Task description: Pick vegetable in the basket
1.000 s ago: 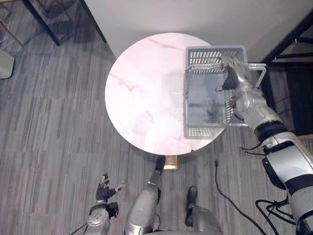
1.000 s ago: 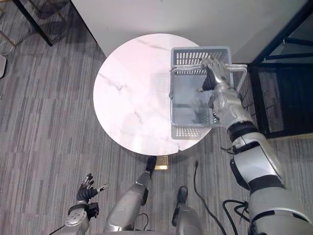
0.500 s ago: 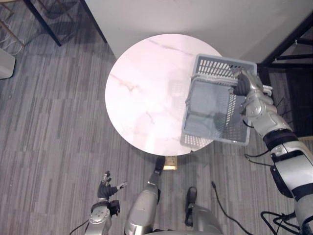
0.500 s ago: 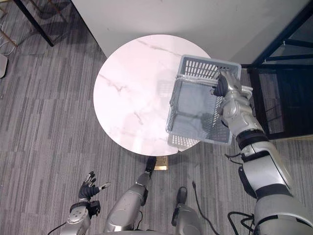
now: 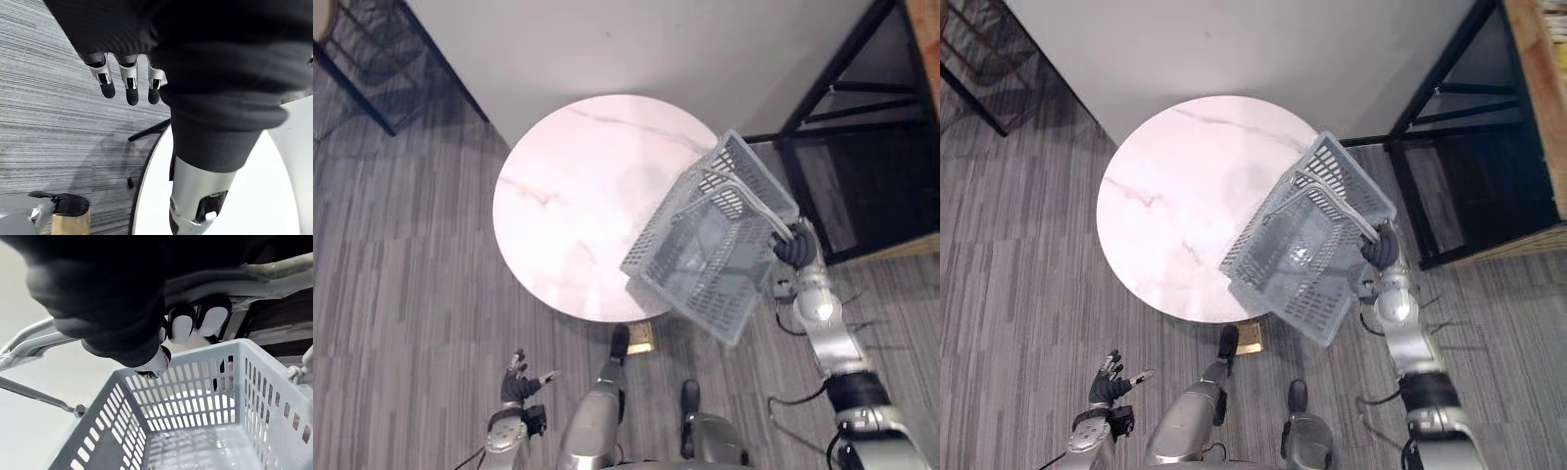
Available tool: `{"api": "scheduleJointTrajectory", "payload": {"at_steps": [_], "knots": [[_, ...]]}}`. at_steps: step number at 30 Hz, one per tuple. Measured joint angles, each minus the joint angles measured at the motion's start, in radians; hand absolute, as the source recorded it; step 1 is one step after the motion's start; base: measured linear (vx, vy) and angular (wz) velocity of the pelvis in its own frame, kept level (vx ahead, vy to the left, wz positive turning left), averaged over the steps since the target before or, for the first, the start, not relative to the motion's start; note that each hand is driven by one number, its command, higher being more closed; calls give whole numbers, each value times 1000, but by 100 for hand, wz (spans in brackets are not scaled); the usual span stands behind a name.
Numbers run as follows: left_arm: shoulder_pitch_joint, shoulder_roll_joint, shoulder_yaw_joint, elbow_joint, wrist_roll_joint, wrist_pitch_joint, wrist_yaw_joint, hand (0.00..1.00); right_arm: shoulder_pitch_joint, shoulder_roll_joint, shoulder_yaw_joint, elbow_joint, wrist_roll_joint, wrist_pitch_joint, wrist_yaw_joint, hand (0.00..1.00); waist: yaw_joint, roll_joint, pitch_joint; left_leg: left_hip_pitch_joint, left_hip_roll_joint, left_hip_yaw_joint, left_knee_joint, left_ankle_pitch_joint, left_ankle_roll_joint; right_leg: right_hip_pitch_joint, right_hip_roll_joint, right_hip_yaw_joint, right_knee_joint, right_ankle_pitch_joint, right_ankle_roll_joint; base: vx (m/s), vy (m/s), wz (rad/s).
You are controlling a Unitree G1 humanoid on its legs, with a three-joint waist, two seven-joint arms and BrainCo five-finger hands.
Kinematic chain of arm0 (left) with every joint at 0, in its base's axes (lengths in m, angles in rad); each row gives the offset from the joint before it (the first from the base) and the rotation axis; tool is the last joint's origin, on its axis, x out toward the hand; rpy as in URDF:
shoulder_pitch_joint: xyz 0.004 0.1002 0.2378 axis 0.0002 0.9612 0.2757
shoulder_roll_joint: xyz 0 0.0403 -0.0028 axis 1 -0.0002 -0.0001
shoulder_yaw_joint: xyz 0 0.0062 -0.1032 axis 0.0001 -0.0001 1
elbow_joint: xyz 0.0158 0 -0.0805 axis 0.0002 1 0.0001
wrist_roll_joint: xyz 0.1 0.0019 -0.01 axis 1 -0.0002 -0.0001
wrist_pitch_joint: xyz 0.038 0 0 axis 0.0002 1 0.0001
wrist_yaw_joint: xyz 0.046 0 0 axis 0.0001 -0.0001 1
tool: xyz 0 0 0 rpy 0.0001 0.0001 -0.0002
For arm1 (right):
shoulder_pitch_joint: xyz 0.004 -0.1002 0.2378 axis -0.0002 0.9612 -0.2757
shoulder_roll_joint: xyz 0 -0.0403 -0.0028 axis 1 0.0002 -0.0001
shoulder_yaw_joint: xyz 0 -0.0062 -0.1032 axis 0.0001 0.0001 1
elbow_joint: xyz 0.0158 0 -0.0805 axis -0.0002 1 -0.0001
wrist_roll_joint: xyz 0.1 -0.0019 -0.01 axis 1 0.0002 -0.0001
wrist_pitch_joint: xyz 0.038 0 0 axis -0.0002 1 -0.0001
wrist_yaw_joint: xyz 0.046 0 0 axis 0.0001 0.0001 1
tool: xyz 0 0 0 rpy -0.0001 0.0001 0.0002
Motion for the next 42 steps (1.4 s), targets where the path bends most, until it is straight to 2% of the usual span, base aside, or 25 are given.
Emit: {"api": "scheduleJointTrajectory", "payload": {"at_steps": [3,8,11,12,13,14,15,16,18,19,20,21,23,24,25,26,28,30,32,33,34,35,36,38,42], "knots": [[54,-7,0,-27,10,1,-17,0,80,41,-47,-33,76,-7,27,100,-4,-24,-40,49,10,78,-1,-29,1,12,0,70,1,5,5,-4,0,-70],[74,-25,-2,-45,19,17,-28,0,156,125,-68,-83,207,-35,57,100,-35,-30,-49,74,29,180,0,-36,7,-14,12,166,7,36,15,-60,-10,-63],[35,-19,-1,-124,19,28,-31,0,193,162,-73,-122,254,-35,65,100,-54,-34,-46,55,17,183,7,-37,11,-41,0,165,40,25,12,-94,19,-6],[16,-22,-1,-169,19,28,-31,0,209,177,-80,-132,269,-35,64,100,-54,-33,-46,24,18,177,69,-55,47,-17,-17,136,-5,26,19,-84,50,19],[15,-28,1,-188,19,26,-31,0,211,185,-85,-137,276,-35,64,100,-50,-22,-49,11,33,172,83,-69,67,-4,-14,118,5,20,17,-56,33,20],[9,-45,18,-214,19,23,-31,0,214,208,-88,-158,282,-35,65,100,-43,-4,-47,-10,49,162,109,-77,78,-68,-2,100,250,-29,-29,19,8,25],[12,-49,36,-233,19,23,-31,0,234,227,-87,-185,301,-35,66,100,-37,-2,-47,-23,45,147,134,-80,83,-70,-5,94,425,-79,9,33,10,27],[14,-53,42,-238,19,23,-30,0,236,233,-87,-187,311,-35,66,100,-26,-2,-48,-31,44,145,146,-85,88,-60,-9,95,470,-95,31,18,-17,24],[16,-74,48,-245,18,23,-19,0,234,233,-86,-188,347,-35,62,100,11,-3,-51,-75,42,144,187,-88,93,-12,-16,95,479,-128,55,-70,-71,1],[22,-87,50,-249,16,23,-11,0,232,233,-85,-188,363,-36,61,100,33,-5,-53,-118,37,145,212,-81,84,24,-20,91,408,-142,46,-196,-175,4],[33,-105,52,-250,5,24,-10,0,219,231,-78,-188,379,-36,62,100,34,-3,-54,-163,31,139,229,-62,65,54,-24,61,320,-168,8,-211,-168,8],[37,-115,51,-250,-5,27,-10,0,212,229,-77,-188,384,-36,61,100,31,8,-60,-190,33,129,237,-49,55,54,-24,38,286,-187,-4,-290,-209,35],[47,-166,23,-252,-42,30,-7,0,221,208,-78,-181,397,-35,38,100,20,73,-72,-232,51,69,205,2,44,44,22,-9,257,-231,-18,-310,-183,65],[66,-184,-10,-265,-47,30,-8,0,242,196,-77,-180,397,-31,37,100,8,101,-76,-218,65,67,149,-21,40,42,44,-59,265,-236,-33,-345,-189,96],[68,-186,-27,-276,-47,32,-11,0,255,196,-77,-176,397,-22,37,100,-2,75,-71,-219,57,110,148,-75,49,39,15,-102,256,-237,-63,-395,-206,91],[69,-185,-43,-284,-47,35,-11,0,264,197,-78,-161,394,-12,38,100,0,57,-67,-232,57,153,266,-100,84,26,-15,-145,249,-231,-64,-230,-132,59],[82,-181,-45,-288,-46,37,-12,0,276,198,-63,-160,386,-4,40,100,-4,59,-70,-223,64,155,455,-125,97,24,-25,-163,233,-188,-74,-202,-161,25],[106,-177,-42,-310,-46,35,-12,0,298,210,-45,-160,386,11,40,100,-3,71,-77,-121,103,133,604,-284,42,24,-7,-171,213,-141,-94,-244,-132,11],[106,-177,-42,-310,-46,36,-13,0,299,217,-39,-160,374,10,41,100,-2,74,-83,-46,132,110,584,-352,22,3,12,-172,209,-128,-98,-217,-8,10],[106,-180,-44,-309,-44,36,-13,0,299,220,-44,-160,360,10,41,100,-7,84,-95,6,138,107,485,-381,-3,-13,27,-175,194,-123,-95,-214,49,15],[105,-181,-45,-308,-43,36,-13,0,299,224,-51,-159,350,10,41,100,-11,89,-99,26,137,107,437,-387,-13,-16,31,-178,189,-120,-90,-162,64,16],[105,-175,-45,-303,-43,36,-13,0,298,238,-60,-152,339,10,43,100,-19,79,-103,41,134,109,384,-377,-38,-25,27,-175,188,-115,-83,-100,56,6],[109,-163,-50,-290,-40,36,-11,0,298,248,-61,-131,322,9,43,100,-24,56,-112,61,114,111,340,-348,-40,-24,18,-165,175,-106,-72,-77,58,-3],[114,-149,-56,-245,-27,38,-10,0,303,254,-62,-98,305,9,42,100,-27,40,-127,79,102,125,324,-337,-40,-12,12,-145,156,-89,-59,-33,91,-18],[111,-144,-60,-207,20,39,-9,0,302,259,-70,-29,277,10,40,100,-31,35,-134,106,101,169,339,-344,-24,11,17,-92,122,-43,-43,-14,96,-35]]}}
